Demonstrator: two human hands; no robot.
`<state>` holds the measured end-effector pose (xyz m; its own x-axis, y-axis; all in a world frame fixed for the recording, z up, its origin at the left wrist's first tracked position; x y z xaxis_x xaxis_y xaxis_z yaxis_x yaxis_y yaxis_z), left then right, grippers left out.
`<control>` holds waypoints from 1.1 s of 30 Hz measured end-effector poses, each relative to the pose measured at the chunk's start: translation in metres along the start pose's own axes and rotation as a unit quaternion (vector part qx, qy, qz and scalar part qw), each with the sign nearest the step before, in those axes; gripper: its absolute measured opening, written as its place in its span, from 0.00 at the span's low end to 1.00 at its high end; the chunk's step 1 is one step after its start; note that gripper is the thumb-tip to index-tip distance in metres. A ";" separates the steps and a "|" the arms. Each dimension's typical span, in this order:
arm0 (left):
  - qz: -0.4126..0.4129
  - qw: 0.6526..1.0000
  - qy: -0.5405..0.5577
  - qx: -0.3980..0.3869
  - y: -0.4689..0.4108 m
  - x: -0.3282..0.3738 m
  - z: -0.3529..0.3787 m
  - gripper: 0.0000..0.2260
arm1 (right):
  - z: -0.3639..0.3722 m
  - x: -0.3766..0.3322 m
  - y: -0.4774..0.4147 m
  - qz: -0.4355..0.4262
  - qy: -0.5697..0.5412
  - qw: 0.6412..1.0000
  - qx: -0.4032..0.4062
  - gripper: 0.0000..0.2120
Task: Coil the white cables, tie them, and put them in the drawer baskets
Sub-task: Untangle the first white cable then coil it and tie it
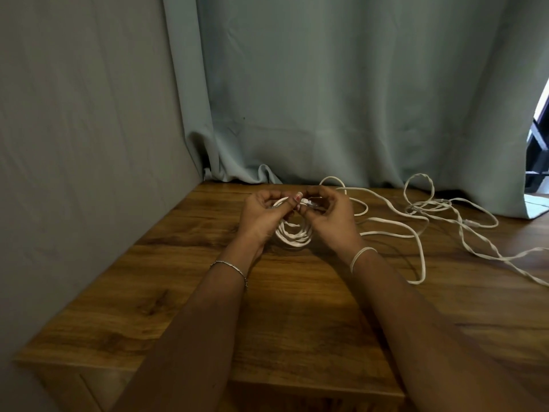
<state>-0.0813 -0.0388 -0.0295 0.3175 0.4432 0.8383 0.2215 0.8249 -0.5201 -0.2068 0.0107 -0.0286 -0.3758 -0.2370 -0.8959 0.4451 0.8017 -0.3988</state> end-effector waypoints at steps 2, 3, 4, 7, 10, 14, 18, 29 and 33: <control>-0.006 1.000 0.004 0.003 0.000 -0.001 -0.001 0.12 | 0.000 -0.001 0.001 0.005 -0.001 1.000 -0.003 0.12; -0.012 1.000 0.009 0.004 0.000 -0.001 -0.001 0.12 | 0.000 -0.001 0.001 0.012 -0.008 1.000 -0.004 0.12; -0.017 1.000 0.013 0.004 -0.001 -0.002 -0.001 0.11 | -0.001 -0.001 0.001 0.019 -0.015 1.000 -0.004 0.12; -0.022 1.000 0.021 0.003 -0.001 -0.002 -0.001 0.10 | -0.004 -0.002 0.001 0.039 -0.040 0.998 -0.018 0.11; -0.020 1.000 0.024 -0.002 -0.001 0.000 -0.001 0.09 | -0.005 -0.003 0.002 0.054 -0.063 0.996 -0.029 0.08; -0.016 1.000 0.011 -0.019 0.000 0.001 0.001 0.10 | -0.007 -0.005 0.002 0.076 -0.083 0.993 -0.019 0.07; 0.008 0.999 -0.022 -0.031 0.000 0.001 0.001 0.09 | -0.011 -0.004 0.001 0.101 -0.067 0.993 -0.013 0.06; 0.063 0.989 -0.115 -0.065 -0.001 -0.001 0.010 0.07 | -0.009 -0.007 -0.001 0.057 0.031 0.997 0.044 0.02; 0.031 0.989 -0.136 -0.041 -0.004 -0.006 0.004 0.04 | -0.014 -0.007 -0.004 0.045 0.016 0.995 0.087 0.03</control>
<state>-0.0879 -0.0431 -0.0314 0.0745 0.5789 0.8120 0.2880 0.7671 -0.5733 -0.2179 0.0166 -0.0179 -0.3534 -0.1490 -0.9235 0.6105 0.7113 -0.3483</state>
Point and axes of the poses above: each hand's wrist, its own y-axis away from the middle knuckle, its own z-axis out of the palm, x = y × z, the point moved 2 cm from there along -y, towards the middle knuckle, and after that the axes turned 14 degrees about z, right-handed, at the moved point
